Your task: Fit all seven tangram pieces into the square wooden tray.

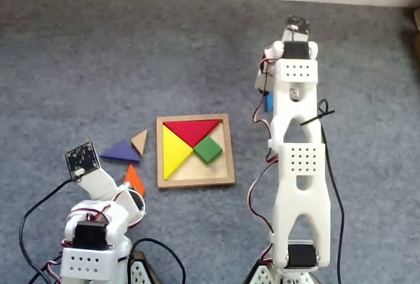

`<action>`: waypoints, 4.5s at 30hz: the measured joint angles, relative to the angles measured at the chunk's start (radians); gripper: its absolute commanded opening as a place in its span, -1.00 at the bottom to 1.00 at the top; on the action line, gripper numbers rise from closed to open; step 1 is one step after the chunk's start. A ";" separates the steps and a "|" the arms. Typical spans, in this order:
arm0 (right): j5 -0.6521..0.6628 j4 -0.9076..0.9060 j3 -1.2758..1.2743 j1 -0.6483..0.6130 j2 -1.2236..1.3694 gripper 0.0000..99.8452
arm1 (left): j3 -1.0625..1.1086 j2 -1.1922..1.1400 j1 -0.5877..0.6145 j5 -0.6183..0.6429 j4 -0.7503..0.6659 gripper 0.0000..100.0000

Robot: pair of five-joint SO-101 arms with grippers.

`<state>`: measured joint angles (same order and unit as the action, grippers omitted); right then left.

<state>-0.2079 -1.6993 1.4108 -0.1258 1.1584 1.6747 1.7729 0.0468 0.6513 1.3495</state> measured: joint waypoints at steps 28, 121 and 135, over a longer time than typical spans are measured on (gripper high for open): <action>0.000 0.058 0.005 0.003 0.086 -0.69 | 0.000 0.000 0.000 0.000 0.000 -0.99; -0.520 0.083 -0.601 0.055 -0.315 -0.69 | 0.000 0.000 0.000 0.000 0.000 -0.99; -0.551 0.158 -0.601 0.032 -0.249 -0.69 | 0.000 0.000 0.000 0.000 0.000 -0.99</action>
<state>-0.7587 -1.5413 0.8094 -0.0936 0.9099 1.6747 1.7729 0.0468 0.6513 1.3495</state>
